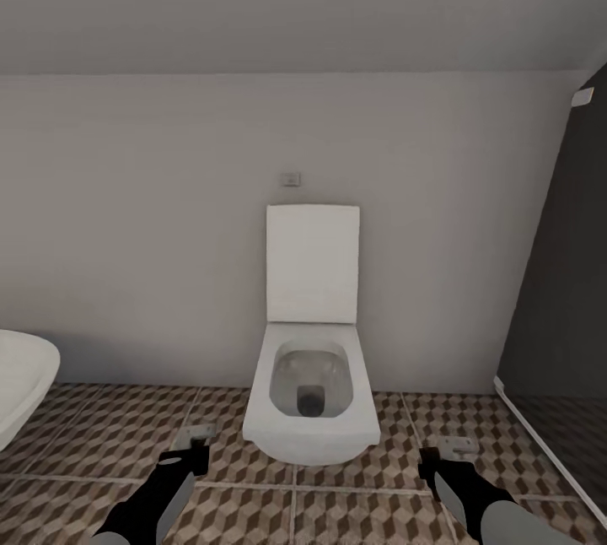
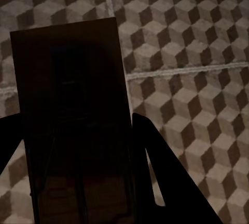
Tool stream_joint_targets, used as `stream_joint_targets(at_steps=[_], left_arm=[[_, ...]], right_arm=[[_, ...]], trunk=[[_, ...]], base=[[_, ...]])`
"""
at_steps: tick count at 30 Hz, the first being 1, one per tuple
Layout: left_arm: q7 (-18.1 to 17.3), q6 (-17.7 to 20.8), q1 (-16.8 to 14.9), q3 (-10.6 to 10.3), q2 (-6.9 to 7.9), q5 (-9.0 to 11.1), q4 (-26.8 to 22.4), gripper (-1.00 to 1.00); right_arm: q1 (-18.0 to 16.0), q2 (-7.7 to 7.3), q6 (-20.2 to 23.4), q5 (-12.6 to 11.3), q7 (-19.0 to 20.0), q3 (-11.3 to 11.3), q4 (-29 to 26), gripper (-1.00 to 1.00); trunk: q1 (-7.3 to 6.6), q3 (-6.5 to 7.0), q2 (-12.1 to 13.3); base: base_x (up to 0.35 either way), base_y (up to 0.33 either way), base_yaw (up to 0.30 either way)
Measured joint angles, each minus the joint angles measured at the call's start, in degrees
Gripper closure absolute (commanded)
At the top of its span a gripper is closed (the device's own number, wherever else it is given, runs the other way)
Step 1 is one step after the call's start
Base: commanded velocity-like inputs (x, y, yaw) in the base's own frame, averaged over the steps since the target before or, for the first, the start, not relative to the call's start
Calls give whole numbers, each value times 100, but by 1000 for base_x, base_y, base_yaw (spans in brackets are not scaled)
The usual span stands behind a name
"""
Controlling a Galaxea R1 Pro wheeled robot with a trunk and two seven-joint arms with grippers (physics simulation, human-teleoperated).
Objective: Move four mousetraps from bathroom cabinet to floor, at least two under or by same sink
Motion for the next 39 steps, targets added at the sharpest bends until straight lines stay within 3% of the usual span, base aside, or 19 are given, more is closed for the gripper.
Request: stream_joint_targets(at_steps=[7,20,26,39], left_arm=[[-4,0,-1,0,0,0,1,100],[24,-254,-410,-4,12,-4,-420,100],[24,-268,-432,-3,15,0,-612,100],[27,-256,-436,13,18,19,-1031,100]], right_arm=[[0,1,11,-2,-6,1,0,100],[-429,30,34,19,6,14,-430,100],[-626,39,56,10,13,14,-628,100],[-642,41,55,7,16,4,-1051,100]], trunk=[[18,-155,-9],[18,-155,-10],[18,-155,-10],[16,-155,-10]], base=[[0,0,0],[0,0,0],[0,0,0],[42,0,0]])
